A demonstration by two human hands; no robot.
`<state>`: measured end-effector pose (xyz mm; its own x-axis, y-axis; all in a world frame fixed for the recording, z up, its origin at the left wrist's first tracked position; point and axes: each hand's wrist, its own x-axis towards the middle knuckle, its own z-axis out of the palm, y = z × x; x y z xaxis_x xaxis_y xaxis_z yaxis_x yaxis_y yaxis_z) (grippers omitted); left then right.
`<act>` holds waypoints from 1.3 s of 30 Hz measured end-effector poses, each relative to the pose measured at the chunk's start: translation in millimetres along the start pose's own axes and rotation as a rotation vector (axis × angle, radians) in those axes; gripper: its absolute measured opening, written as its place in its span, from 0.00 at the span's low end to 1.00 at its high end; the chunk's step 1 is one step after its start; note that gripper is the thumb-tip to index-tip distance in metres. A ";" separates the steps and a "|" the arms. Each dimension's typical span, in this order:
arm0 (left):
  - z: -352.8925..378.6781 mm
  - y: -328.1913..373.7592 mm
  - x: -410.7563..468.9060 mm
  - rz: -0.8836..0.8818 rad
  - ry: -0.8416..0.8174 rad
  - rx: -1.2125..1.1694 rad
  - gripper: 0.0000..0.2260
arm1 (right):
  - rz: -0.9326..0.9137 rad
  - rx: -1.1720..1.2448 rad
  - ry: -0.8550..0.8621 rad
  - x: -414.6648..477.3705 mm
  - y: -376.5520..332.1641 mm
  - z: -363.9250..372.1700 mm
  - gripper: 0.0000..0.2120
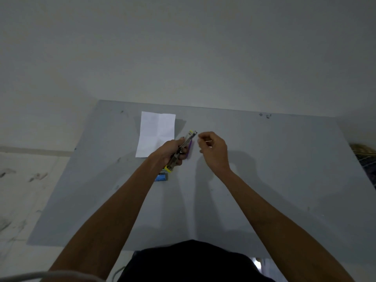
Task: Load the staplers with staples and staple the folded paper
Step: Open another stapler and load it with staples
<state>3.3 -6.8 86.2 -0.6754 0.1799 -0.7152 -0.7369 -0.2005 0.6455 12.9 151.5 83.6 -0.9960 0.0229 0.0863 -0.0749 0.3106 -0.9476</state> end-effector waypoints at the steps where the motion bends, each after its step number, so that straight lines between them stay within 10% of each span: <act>1: 0.5 -0.7 -1.4 -0.010 -0.022 0.011 0.20 | 0.045 -0.005 0.015 3.4 2.0 -0.5 0.07; 15: 0.1 -9.0 -16.2 0.091 0.129 0.578 0.20 | 0.372 0.080 -0.096 21.5 4.8 -4.5 0.05; 24: 5.3 -44.3 -10.9 0.593 0.242 0.977 0.19 | 0.464 0.121 -0.056 16.6 15.7 -7.6 0.05; 39: 8.7 -56.5 -7.5 0.771 0.382 0.974 0.12 | 0.482 0.261 -0.136 16.1 23.8 -13.3 0.10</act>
<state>49.7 11.6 57.5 -0.9999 0.0163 -0.0008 0.0105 0.6783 0.7347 -4.2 171.9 66.5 -0.9164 -0.0244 -0.3995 0.3980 0.0495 -0.9161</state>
